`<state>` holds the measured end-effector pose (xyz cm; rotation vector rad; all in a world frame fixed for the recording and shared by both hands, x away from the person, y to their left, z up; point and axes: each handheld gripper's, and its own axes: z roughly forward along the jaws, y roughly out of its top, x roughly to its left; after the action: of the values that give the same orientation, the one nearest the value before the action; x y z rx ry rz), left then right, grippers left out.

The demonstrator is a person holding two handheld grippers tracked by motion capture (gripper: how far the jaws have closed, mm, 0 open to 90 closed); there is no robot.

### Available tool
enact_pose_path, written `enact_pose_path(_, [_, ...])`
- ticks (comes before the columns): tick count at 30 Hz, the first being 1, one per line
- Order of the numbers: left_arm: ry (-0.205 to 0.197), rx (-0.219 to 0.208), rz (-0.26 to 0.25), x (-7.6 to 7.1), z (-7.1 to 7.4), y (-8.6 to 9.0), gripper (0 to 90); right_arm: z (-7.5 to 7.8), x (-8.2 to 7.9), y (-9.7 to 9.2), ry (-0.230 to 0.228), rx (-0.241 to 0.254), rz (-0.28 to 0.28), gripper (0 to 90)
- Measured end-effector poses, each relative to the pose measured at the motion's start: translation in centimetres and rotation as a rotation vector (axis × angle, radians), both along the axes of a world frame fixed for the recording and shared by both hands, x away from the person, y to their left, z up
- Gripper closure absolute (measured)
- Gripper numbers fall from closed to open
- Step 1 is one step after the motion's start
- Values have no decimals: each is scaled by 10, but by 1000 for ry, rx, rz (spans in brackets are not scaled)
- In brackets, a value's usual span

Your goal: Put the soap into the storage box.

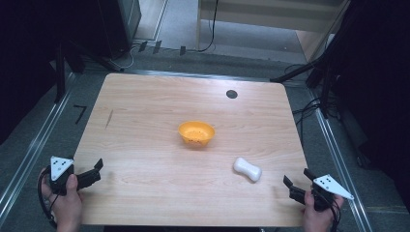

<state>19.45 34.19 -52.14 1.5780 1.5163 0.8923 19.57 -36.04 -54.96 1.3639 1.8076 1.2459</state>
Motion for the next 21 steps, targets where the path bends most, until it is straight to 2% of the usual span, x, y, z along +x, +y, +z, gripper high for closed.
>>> enact_pose_path(4, [-1, 1, -4, 0, 0, 0, 21, 0, 1, 1, 5, -6, -4, 152])
enact_pose_path(11, [3, -7, -6, 0, 0, 0, 21, 0, 3, 9, 40, -72, 28, 231])
enact_pose_path(14, [4, -7, -7, 0, 0, 0, 21, -1, 4, 12, 52, -101, 35, 236])
enact_pose_path(17, [1, -9, -6, 0, 0, 0, 21, 0, 4, 11, 56, -89, 36, 229])
enact_pose_path(21, [3, -10, -7, 0, 0, 1, 21, 0, 5, 8, 72, -49, 69, 188])
